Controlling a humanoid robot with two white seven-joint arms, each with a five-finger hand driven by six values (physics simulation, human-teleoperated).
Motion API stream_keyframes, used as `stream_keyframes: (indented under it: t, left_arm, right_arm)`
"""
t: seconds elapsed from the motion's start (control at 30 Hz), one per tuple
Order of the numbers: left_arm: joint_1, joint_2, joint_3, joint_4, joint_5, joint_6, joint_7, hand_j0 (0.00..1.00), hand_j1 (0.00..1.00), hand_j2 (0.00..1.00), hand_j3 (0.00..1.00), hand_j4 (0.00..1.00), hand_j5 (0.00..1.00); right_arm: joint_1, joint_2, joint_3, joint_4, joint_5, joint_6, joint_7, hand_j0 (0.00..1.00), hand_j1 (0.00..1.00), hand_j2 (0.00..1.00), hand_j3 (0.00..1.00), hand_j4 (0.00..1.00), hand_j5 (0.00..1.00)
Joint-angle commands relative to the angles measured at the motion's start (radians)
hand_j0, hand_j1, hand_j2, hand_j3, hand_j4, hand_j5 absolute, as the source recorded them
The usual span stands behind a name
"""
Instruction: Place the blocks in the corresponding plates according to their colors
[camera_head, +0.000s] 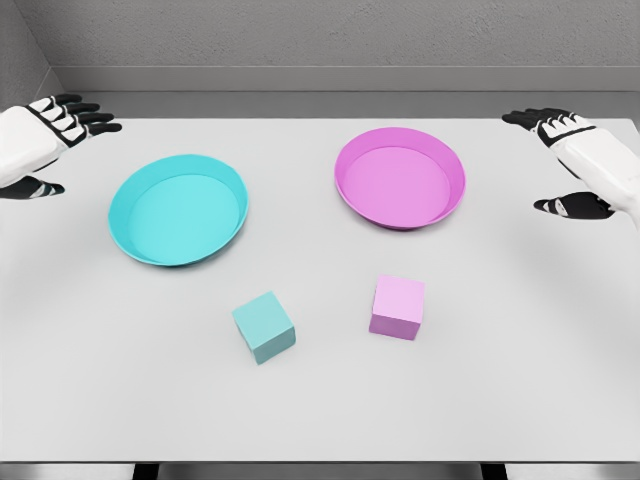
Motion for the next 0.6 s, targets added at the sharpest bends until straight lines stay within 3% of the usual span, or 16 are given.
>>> stream_keyframes:
  t: [0.0,0.13,0.27,0.4,0.43,0.57]
  left_arm:
    - [0.000,-0.002,0.005,-0.001,0.006,0.000,0.000,1.00,1.00,1.00,1.00,1.00,1.00]
    - [0.015,0.005,0.003,-0.044,0.000,0.000,-0.001,1.00,1.00,1.00,1.00,1.00,1.00]
    - [0.074,0.001,0.008,-0.187,-0.051,0.000,-0.003,1.00,1.00,1.00,1.00,1.00,1.00]
    - [0.107,0.001,0.008,-0.251,-0.081,0.000,-0.003,1.00,1.00,1.00,1.00,1.00,1.00]
    - [0.109,-0.003,0.003,-0.262,-0.095,0.000,-0.003,1.00,1.00,1.00,1.00,1.00,1.00]
    - [0.147,-0.003,-0.002,-0.300,-0.104,0.000,-0.003,1.00,1.00,1.00,1.00,1.00,1.00]
  right_arm:
    - [0.000,-0.001,-0.002,-0.001,-0.002,0.000,0.001,1.00,1.00,1.00,1.00,1.00,1.00]
    - [0.000,-0.001,-0.002,0.005,-0.005,0.008,-0.002,1.00,1.00,1.00,1.00,1.00,1.00]
    - [-0.021,0.016,0.036,0.006,0.007,0.004,0.018,1.00,1.00,1.00,1.00,1.00,1.00]
    - [-0.222,0.103,0.225,0.003,0.056,0.000,0.320,1.00,1.00,1.00,1.00,1.00,1.00]
    - [-0.248,0.112,0.249,0.002,0.072,-0.005,0.383,1.00,1.00,1.00,1.00,1.00,1.00]
    - [-0.285,0.131,0.262,0.000,0.136,-0.170,0.544,1.00,1.00,1.00,1.00,1.00,1.00]
